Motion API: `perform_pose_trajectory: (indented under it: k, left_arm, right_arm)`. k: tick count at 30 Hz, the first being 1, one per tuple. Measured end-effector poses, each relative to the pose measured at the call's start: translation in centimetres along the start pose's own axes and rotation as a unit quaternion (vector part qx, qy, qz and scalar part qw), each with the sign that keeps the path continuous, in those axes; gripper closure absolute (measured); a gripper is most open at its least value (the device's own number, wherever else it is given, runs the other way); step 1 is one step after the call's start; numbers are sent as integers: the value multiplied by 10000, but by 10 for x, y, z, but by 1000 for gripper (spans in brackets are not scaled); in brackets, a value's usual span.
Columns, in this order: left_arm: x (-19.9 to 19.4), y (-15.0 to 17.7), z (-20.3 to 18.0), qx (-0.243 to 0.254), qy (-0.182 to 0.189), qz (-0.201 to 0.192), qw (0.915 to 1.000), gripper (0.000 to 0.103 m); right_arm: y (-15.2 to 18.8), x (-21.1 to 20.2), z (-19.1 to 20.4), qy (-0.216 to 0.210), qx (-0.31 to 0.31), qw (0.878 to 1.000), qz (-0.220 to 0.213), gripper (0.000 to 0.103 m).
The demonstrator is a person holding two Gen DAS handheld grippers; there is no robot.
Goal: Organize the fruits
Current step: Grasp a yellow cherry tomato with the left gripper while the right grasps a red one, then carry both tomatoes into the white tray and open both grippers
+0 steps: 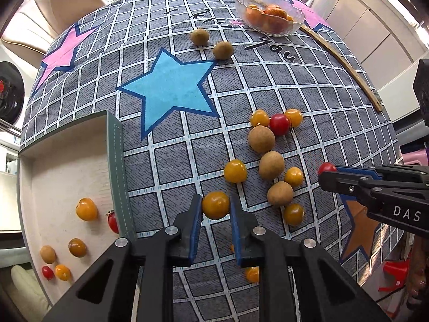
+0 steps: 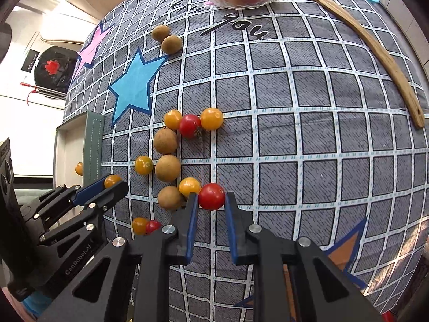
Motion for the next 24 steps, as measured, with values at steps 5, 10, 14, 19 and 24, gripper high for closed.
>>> perform_pose_trajectory:
  k: [5, 10, 14, 19, 24]
  left_arm:
    - [-19, 11, 11, -35, 15, -116, 9999, 82]
    - [-34, 23, 22, -113, -8, -228, 9997, 82]
    - [-45, 37, 37, -292, -46, -314, 9991, 82]
    - [-60, 58, 61, -596, -148, -447, 9971, 82]
    - [-75, 82, 90, -957, -276, -566, 9934, 82]
  right_arm:
    - [10, -8, 2, 32, -28, 10000, -1, 81]
    - [17, -17, 11, 77, -114, 9999, -26, 81]
    - [21, -21, 25, 91, -263, 9996, -42, 81]
    - [23, -26, 52, 91, -537, 9985, -68, 81]
    - [25, -30, 86, 70, -918, 9957, -93, 81]
Point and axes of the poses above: each gripper's, at about its wrist camera, not at the fingertips, and x roughly the way its jaws point, z to its left, y to its underside, the point moved 2 cm from there along x, roughly the way its jaws point, and after that the axes turned 15 degrees about y, right-handed, at the moved point
